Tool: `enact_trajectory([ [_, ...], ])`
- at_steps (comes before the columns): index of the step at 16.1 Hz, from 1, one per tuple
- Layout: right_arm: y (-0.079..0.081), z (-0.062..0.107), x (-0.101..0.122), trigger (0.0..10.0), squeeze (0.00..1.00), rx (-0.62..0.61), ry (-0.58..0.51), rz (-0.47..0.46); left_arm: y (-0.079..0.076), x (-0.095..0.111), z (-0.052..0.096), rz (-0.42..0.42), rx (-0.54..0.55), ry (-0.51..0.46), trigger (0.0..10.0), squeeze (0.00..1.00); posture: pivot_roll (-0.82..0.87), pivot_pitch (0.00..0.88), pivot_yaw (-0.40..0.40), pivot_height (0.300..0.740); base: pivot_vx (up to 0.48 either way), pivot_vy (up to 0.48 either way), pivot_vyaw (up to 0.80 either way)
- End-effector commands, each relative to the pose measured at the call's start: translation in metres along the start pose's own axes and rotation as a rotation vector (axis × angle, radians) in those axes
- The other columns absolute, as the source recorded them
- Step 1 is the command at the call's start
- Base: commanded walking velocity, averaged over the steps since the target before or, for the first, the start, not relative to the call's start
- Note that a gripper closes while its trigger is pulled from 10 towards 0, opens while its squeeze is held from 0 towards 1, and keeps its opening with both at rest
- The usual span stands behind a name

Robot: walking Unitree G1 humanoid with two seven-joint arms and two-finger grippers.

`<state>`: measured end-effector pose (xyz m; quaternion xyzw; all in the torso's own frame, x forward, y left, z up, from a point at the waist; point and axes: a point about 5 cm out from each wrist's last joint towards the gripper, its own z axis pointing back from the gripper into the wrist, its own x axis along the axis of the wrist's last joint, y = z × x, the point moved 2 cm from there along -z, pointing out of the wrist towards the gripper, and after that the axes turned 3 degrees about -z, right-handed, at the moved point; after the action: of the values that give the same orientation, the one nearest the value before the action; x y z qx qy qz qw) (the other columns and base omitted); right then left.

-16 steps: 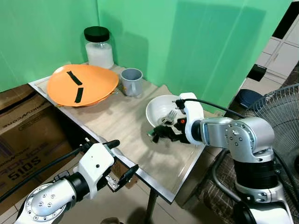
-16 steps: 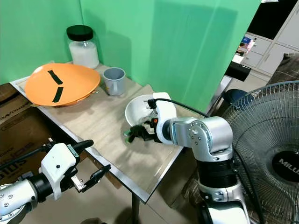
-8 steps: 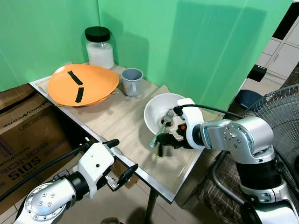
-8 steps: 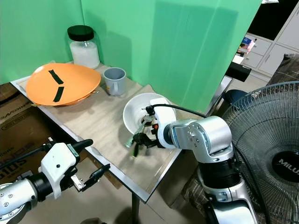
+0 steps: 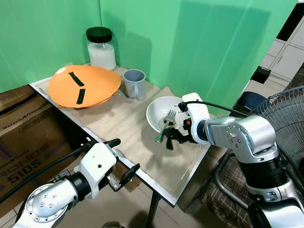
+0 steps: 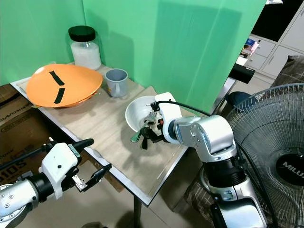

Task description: Setting the table

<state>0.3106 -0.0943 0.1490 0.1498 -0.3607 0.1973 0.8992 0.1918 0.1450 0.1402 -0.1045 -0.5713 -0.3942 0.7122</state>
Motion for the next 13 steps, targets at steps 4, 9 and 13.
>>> enact_trajectory([
  [4,0.003,0.007,0.025,10.0,0.00,0.082,-0.103,-0.130,0.001,-0.001,-0.002,-0.006,0.003,0.005,10.0,0.00,0.11,0.000,-0.084,0.740,0.000,0.000,0.00],
  [9,0.020,-0.002,0.024,10.0,0.00,0.127,-0.051,-0.156,-0.001,0.000,-0.004,0.001,-0.012,0.000,10.0,0.00,0.10,0.000,-0.081,0.740,0.000,0.000,0.00],
  [13,0.021,-0.015,0.024,10.0,0.00,0.054,-0.047,-0.166,-0.001,0.002,-0.005,0.006,-0.021,-0.004,10.0,0.00,0.10,0.000,-0.082,0.740,0.000,0.000,0.00],
])
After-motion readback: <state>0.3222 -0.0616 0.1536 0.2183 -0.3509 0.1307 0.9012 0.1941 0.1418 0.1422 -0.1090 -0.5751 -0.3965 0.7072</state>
